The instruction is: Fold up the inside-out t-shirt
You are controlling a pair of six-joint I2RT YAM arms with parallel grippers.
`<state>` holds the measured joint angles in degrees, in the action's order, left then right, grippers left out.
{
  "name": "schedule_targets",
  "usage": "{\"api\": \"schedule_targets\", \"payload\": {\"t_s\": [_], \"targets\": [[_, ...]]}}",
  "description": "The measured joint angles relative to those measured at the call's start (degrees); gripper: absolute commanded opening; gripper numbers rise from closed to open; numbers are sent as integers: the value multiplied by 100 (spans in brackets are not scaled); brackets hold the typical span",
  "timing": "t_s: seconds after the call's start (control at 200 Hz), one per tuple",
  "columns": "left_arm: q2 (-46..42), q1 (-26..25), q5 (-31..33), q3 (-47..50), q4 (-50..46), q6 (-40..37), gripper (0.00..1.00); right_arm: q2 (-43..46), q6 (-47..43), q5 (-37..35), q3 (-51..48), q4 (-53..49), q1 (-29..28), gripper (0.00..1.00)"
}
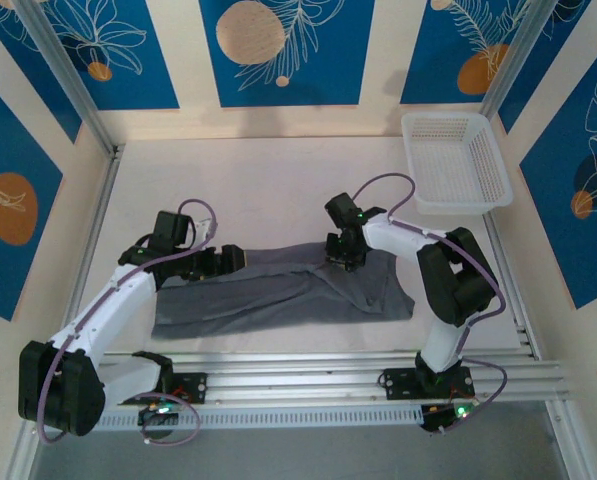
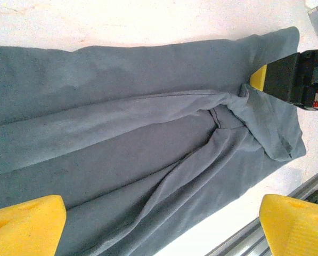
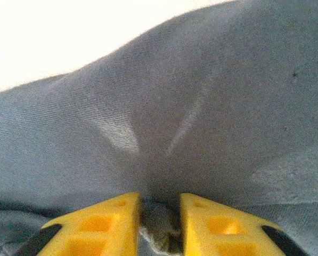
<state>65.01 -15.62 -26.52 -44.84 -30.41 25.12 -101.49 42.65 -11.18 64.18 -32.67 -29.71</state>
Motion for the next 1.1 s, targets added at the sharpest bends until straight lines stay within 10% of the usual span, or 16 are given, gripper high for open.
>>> {"api": "schedule_targets", "payload": {"t_s": [0.39,0.45,0.54,0.625,0.74,0.82,0.945,1.1], "targets": [[70,-7,22,0,-2,0,94,1364,-227,555,-568,111,-509,0],[111,-7,22,0,0,0,94,1738,-330,922,-852,251,-918,9],[168,-7,22,0,4,4,94,1836,-490,1283,-1034,245,-1578,47],[214,-24,46,0,37,46,92,1858,-632,1471,-1110,144,-1762,51],[297,-70,216,0,59,179,65,2295,-634,1587,-1261,208,-1226,46],[382,-98,474,-7,37,354,0,2734,-503,1543,-1388,387,-509,32],[636,-142,1314,-116,-133,850,0,2820,-219,1154,-1453,557,555,0],[1163,-155,2535,-354,-374,1703,0,1751,-61,802,-1432,490,1187,0]]}}
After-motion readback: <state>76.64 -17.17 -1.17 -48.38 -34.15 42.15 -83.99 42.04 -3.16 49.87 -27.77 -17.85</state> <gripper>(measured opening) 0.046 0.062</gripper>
